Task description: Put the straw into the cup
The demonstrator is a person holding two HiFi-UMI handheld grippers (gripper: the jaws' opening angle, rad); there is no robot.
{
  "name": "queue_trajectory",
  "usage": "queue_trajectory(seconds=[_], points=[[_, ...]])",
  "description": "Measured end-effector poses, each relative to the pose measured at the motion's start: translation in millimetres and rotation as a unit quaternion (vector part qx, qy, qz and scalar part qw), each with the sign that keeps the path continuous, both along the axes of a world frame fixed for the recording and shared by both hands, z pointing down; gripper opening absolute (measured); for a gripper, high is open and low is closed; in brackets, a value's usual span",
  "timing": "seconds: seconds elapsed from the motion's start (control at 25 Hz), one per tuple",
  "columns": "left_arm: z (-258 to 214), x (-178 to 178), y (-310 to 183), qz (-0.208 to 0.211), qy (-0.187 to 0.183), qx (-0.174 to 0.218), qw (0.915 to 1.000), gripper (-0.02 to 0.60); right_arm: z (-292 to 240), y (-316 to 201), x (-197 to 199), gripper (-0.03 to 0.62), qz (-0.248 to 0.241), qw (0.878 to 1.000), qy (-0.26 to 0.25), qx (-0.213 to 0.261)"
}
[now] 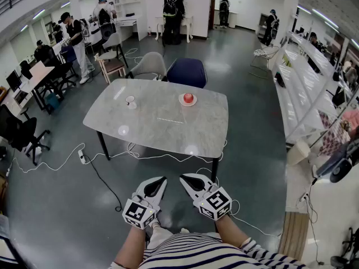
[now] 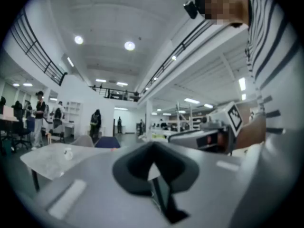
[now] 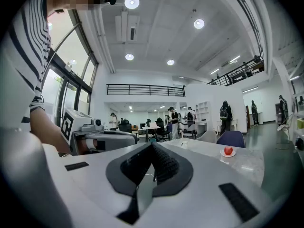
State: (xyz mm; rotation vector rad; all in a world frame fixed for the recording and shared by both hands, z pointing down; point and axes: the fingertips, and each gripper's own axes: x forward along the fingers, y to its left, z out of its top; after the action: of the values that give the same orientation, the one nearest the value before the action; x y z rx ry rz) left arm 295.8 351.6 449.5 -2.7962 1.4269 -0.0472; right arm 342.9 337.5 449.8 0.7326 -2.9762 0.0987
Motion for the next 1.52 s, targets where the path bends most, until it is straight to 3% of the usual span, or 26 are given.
queue_trajectory(seconds=[1.0,1.52], points=[[7.8,-6.0,3.6,0.008,0.021,-0.021,0.9995,0.008,2.2,1.9,-4.8,0.006,-0.006,1.0,-0.002,-0.004],[5.9,-37.5,-7.5,0.001,0.03,-0.031,0.9991,0.008,-0.9,-9.7,-40.4,0.006,-0.024,1.0,-0.003,-0.011]])
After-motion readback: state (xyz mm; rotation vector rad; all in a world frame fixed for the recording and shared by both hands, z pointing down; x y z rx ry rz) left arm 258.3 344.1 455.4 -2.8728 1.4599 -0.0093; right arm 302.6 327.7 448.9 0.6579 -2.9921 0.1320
